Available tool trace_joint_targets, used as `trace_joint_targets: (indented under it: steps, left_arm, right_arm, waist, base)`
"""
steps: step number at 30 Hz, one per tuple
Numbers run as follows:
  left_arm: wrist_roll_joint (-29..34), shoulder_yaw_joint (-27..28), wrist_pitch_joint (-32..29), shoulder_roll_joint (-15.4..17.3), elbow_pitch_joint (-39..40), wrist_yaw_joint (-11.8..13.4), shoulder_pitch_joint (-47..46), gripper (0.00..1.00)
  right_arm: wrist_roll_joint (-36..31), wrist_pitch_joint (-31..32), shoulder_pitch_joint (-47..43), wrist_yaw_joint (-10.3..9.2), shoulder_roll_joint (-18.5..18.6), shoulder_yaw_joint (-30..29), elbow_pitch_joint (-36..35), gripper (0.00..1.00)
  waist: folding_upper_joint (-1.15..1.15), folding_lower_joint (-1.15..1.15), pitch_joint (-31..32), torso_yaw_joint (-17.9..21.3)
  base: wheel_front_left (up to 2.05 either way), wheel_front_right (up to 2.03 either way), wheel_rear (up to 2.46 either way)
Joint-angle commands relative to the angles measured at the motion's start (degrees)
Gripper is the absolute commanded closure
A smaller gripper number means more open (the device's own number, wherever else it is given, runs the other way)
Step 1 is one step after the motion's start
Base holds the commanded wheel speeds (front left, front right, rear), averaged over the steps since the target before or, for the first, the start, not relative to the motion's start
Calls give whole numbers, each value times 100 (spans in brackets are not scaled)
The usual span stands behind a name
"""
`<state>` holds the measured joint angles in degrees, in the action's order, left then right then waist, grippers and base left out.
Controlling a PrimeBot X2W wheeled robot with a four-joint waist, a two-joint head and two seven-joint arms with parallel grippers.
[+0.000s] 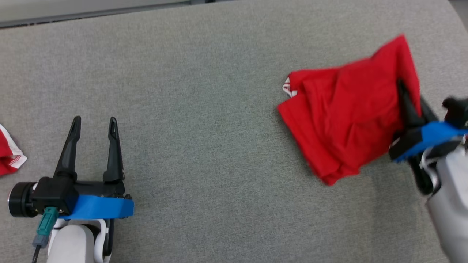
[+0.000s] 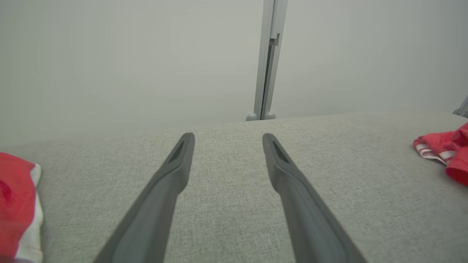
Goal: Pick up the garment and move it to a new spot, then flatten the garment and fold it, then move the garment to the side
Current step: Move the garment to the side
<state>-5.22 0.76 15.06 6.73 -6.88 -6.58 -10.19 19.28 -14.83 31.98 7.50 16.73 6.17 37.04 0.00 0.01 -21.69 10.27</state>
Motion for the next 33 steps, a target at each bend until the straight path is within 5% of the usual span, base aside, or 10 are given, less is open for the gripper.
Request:
trace_joint_targets:
  steps: [1,17,22,23,24,25,33]
  left_arm:
    - [46,-36,17,67,80,-24,-141,0]
    - [65,-216,17,202,465,-61,-615,0]
    - [57,-218,17,233,523,-64,-609,0]
    - [60,-213,17,237,521,-58,-607,0]
    - [62,-210,17,237,517,-52,-604,0]
    - [63,-206,17,240,509,-47,-601,0]
    - [2,-134,17,210,416,7,-462,0]
  right_arm:
    - [-47,64,505,-1,174,101,25,100]
    - [-81,519,2862,-1,1779,-20,1838,100]
    - [-153,469,3163,-1,1975,-107,2491,100]
    - [-141,427,3210,-1,1958,-130,2585,97]
    - [-150,391,3239,-1,1935,-137,2663,34]
    - [-176,344,3265,-1,1913,-129,2748,0]
    - [-543,-3,3381,-1,1960,-180,2952,0]
  waist:
    - [0,-1,-191,-84]
    - [0,-1,-1026,-580]
    - [0,-1,-1058,-621]
    - [0,-1,-1058,-619]
    - [0,-1,-1054,-617]
    - [0,-1,-1050,-616]
    - [0,-1,-781,-630]
  base:
    - [0,0,0]
    - [0,0,0]
    - [0,0,0]
    - [0,0,0]
    - [0,0,0]
    - [0,0,0]
    - [0,0,0]
